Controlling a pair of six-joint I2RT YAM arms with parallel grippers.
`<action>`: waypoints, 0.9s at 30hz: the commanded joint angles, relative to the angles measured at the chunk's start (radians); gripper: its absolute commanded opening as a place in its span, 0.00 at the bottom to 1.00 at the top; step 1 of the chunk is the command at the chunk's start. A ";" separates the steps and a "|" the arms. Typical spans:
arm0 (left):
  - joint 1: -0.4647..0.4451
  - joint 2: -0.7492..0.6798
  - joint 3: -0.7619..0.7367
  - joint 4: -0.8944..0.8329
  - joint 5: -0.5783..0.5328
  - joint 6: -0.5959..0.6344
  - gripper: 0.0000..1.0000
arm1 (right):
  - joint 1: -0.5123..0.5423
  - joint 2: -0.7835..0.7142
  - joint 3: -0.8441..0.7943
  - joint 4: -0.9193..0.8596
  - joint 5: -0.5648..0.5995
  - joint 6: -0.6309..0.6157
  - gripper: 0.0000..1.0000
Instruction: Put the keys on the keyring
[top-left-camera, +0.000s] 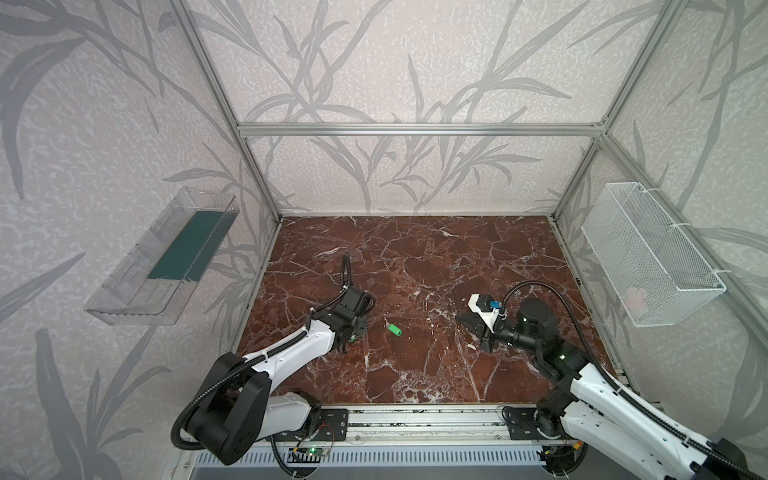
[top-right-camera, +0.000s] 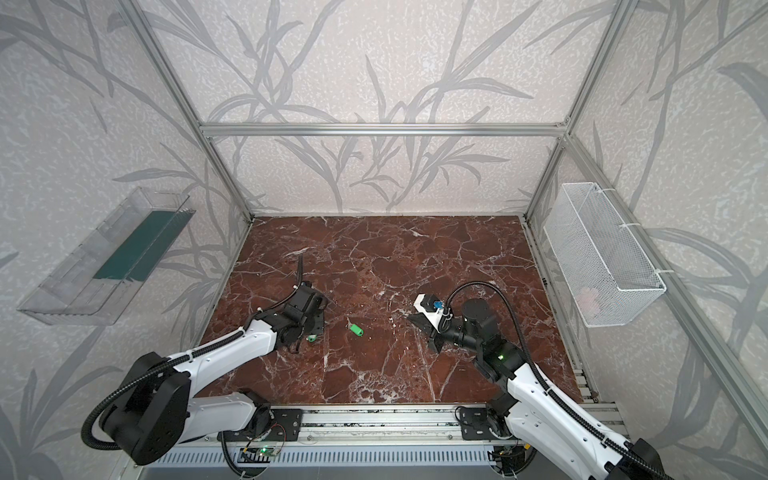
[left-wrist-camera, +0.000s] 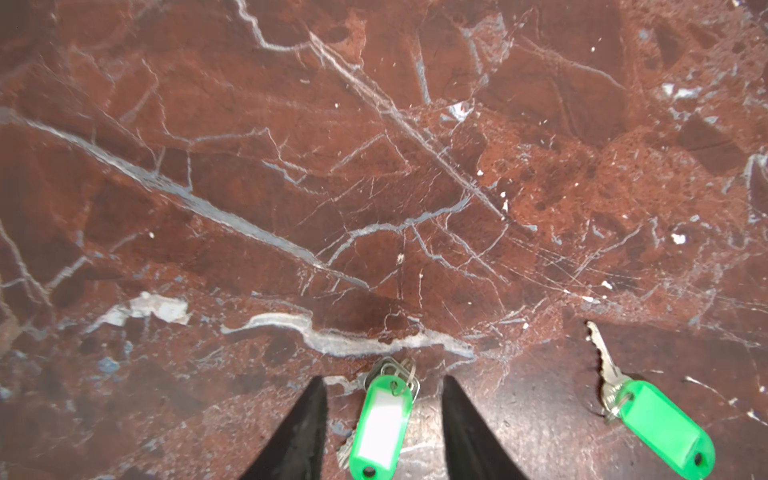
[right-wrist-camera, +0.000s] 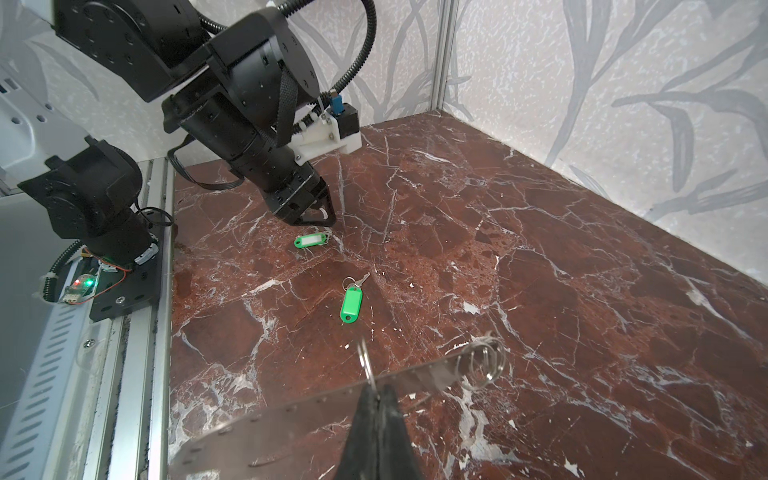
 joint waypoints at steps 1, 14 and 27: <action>0.008 0.020 -0.012 0.032 0.033 -0.056 0.51 | 0.005 -0.005 -0.008 0.048 -0.012 0.014 0.00; 0.018 0.085 -0.030 0.042 0.093 -0.075 0.58 | 0.023 0.015 -0.002 0.063 0.001 0.027 0.00; 0.011 0.103 -0.021 0.063 0.269 -0.135 0.57 | 0.031 0.024 -0.001 0.064 0.012 0.024 0.00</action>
